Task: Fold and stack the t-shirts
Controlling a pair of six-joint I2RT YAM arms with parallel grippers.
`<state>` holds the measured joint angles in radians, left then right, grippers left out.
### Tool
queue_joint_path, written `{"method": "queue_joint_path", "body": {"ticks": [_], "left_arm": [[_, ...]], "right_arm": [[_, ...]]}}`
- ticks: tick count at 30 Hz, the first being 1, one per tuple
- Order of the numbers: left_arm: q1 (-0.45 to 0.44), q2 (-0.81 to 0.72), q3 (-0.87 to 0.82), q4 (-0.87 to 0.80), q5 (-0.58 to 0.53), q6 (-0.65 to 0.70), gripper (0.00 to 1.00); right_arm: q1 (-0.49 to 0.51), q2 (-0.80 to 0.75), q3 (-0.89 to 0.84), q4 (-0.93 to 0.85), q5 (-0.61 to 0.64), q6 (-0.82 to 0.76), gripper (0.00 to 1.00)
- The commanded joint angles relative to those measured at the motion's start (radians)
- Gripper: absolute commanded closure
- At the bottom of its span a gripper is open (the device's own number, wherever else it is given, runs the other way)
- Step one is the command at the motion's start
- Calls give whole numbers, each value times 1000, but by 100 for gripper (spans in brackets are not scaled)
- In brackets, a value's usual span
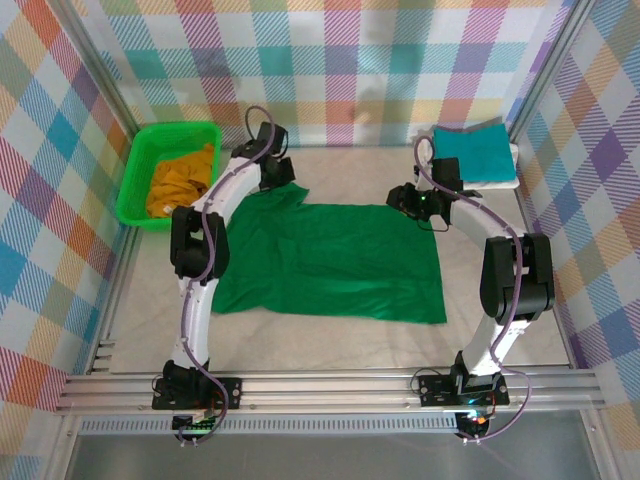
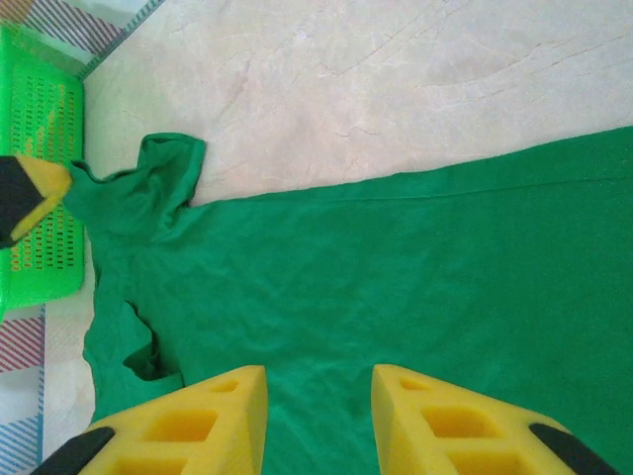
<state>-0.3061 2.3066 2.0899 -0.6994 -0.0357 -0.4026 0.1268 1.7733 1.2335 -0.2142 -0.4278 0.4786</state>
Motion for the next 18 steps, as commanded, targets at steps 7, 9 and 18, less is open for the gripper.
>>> {"method": "queue_joint_path", "body": {"ticks": [7,9,18], "left_arm": [[-24,-213,-229,56,-184,29,100],[-21,-219,-242,51,-219,41,100],[-19,-231,-249,47,-256,69,100]], "right_arm": [[-43,25,82,-123,213,8,64],[-57,72,147,-193,298,0,61],[-113,362,494,-415,359,-76,56]]}}
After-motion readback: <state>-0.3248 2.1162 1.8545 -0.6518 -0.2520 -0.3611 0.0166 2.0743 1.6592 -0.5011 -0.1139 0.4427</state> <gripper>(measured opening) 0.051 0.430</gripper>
